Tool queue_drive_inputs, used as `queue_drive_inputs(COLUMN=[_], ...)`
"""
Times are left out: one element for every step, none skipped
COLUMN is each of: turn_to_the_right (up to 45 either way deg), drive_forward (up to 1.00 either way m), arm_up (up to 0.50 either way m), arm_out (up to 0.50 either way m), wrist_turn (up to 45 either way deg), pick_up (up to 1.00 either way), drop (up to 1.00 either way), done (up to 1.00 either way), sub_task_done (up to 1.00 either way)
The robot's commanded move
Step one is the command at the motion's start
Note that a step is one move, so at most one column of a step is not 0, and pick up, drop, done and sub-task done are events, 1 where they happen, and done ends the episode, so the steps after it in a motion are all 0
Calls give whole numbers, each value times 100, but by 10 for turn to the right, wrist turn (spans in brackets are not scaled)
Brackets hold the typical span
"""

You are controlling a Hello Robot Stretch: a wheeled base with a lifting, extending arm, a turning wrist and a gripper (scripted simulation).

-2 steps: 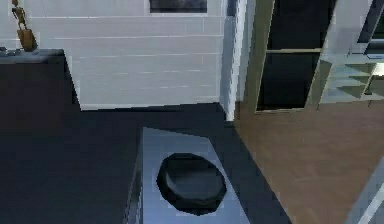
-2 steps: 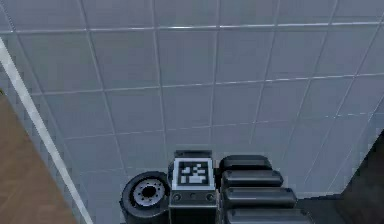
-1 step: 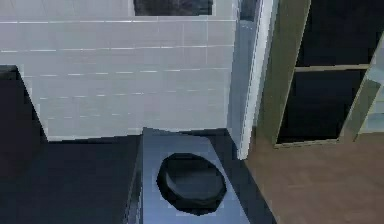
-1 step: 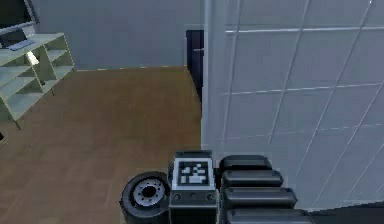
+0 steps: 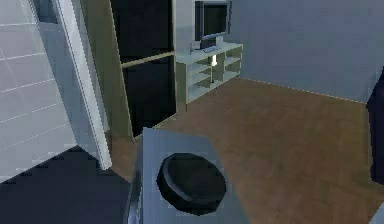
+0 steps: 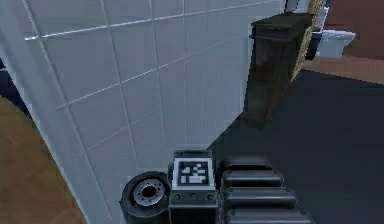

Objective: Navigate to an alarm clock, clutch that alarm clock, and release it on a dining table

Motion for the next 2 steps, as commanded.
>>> queue_drive_inputs(turn_to_the_right=[240, 0], drive_forward=[0, 30], arm_up=[0, 0], arm_out=[0, 0], wrist_turn=[0, 0], pick_up=[0, 0], drop=[0, 0], done=[0, 0], sub_task_done=[0, 0])
